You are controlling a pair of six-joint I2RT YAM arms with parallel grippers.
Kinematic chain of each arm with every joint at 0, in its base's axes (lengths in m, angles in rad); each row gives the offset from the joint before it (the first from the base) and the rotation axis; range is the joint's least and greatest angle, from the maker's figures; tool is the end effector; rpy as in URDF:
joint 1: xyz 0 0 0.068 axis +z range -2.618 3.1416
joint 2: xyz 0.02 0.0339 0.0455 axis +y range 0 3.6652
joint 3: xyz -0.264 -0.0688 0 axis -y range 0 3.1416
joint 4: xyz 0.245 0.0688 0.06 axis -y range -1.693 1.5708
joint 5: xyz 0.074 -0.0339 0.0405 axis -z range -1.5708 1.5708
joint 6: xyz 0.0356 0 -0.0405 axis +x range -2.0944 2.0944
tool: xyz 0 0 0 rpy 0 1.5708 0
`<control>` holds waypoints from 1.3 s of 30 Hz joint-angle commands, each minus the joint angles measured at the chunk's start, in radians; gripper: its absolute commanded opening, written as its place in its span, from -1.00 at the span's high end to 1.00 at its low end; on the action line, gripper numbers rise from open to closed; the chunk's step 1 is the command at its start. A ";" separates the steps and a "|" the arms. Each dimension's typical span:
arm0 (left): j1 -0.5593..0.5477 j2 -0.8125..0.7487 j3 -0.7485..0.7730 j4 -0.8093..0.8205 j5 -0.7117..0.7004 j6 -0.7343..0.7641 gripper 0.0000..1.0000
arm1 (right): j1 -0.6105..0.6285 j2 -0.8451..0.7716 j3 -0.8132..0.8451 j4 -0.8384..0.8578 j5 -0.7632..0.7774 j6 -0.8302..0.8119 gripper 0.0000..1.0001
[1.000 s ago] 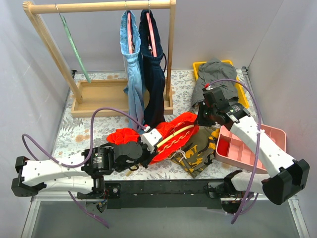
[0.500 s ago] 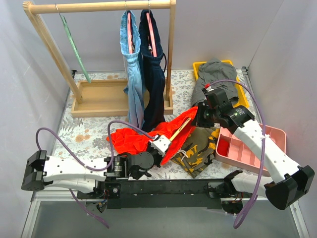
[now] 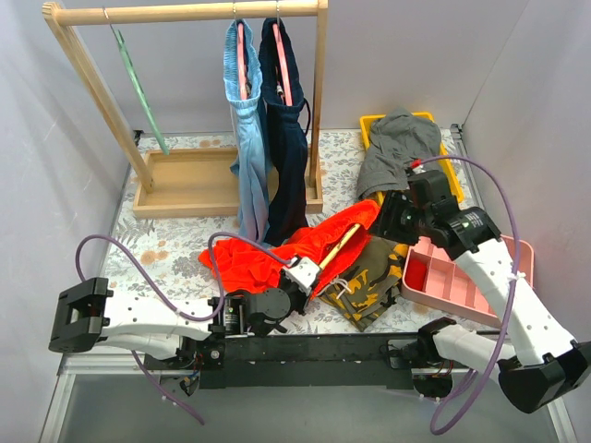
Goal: Place the shorts on the hanger
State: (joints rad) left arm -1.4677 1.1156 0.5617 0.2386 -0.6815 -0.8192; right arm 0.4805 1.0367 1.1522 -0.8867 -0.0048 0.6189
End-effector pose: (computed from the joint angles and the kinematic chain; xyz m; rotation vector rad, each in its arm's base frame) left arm 0.0471 -0.2369 0.2413 0.1393 1.9204 -0.9574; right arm 0.1779 0.0929 0.3522 0.1641 2.4028 0.5366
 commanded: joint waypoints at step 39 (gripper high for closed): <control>0.012 0.106 0.190 -0.050 0.089 -0.076 -0.12 | -0.295 0.065 -0.316 0.273 -0.288 0.282 0.97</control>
State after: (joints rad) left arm -1.4670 1.3327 0.6918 0.2619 -0.5770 -0.7311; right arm 0.1791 1.1206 0.8513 -0.5964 -0.3050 0.9581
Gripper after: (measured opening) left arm 0.450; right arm 0.202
